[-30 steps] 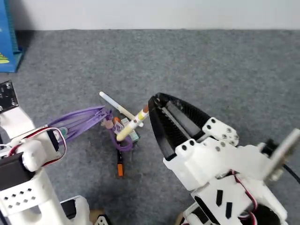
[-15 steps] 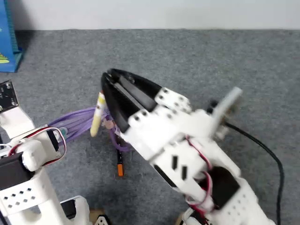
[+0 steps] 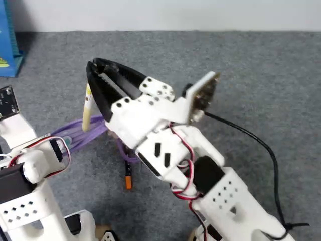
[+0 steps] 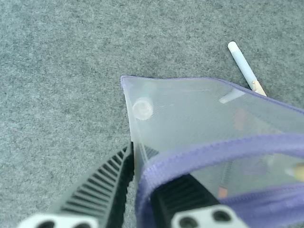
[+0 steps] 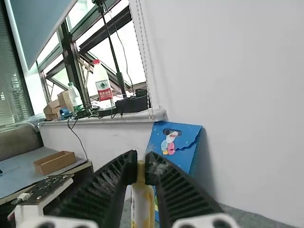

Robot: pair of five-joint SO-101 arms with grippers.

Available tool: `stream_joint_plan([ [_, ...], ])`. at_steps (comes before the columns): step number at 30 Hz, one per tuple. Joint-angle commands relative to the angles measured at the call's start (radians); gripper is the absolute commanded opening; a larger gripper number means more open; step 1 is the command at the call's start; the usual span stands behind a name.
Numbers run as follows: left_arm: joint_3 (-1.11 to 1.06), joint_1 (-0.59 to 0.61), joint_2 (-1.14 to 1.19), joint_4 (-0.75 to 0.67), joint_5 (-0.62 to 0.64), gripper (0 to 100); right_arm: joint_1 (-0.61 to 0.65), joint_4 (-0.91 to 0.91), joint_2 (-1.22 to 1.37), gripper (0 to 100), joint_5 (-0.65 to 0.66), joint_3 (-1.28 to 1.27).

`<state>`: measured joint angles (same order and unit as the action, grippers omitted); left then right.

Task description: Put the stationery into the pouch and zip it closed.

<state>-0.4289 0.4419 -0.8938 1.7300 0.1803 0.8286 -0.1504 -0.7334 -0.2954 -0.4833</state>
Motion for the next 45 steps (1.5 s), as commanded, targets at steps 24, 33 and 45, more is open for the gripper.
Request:
stream_joint_plan([
  [24, 0.005, -0.005, 0.008, 0.005, 0.009, 1, 0.151, -0.111, -0.285, 14.8, 0.181, -0.454],
  [33, 0.005, 0.000, 0.008, 0.006, 0.009, 1, 0.093, -0.311, -0.506, 22.4, 0.104, -0.445],
  [45, 0.033, 0.003, 0.008, 0.006, 0.009, 1, -0.159, -0.639, -0.326, 22.3, 0.072, -0.446],
])
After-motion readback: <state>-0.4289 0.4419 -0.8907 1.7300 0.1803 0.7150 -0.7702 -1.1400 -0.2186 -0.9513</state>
